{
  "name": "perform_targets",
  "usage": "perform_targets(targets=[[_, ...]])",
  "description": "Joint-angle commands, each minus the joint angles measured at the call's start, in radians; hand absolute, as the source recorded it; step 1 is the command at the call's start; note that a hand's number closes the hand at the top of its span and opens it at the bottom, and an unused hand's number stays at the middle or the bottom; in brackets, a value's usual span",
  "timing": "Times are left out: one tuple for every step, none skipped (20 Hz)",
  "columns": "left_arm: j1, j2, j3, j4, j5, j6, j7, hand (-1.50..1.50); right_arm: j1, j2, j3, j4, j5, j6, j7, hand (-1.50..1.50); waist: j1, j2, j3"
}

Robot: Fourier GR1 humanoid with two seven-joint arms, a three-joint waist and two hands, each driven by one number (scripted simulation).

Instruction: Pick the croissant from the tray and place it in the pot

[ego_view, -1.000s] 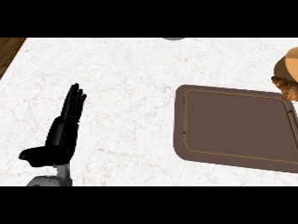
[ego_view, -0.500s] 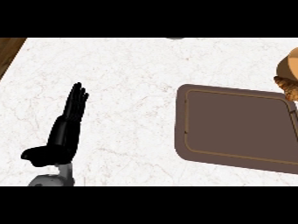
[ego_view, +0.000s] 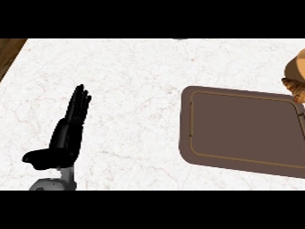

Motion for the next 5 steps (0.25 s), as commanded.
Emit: perform_targets(targets=[[0.004, 0.012, 0.008, -0.002, 0.005, -0.010, -0.002, 0.00, 0.025, -0.026, -0.044, 0.006, -0.041, 0.004, -0.003, -1.50, -0.001, 0.002, 0.002], [-0.007, 0.004, 0.000, -0.019, 0.001, -0.001, 0.010, 0.00, 0.017, -0.022, -0.046, 0.007, -0.042, -0.005, 0.015, -1.50, 0.010, 0.002, 0.003], [-0.008, -0.012, 0.001, 0.003, 0.005, 0.006, -0.002, 0.00, 0.014, -0.034, -0.049, 0.002, -0.045, -0.003, 0.017, -1.50, 0.005, 0.006, 0.002], [-0.023, -0.001, 0.009, 0.002, 0.001, 0.007, 0.010, 0.00, 0.028, -0.039, -0.058, 0.007, -0.053, 0.002, 0.017, -1.50, -0.004, 0.005, 0.003], [0.002, 0.007, 0.013, 0.000, 0.009, -0.005, -0.007, 0.00, 0.032, -0.035, -0.067, 0.006, -0.061, -0.024, 0.022, -1.50, 0.009, 0.004, 0.002]])
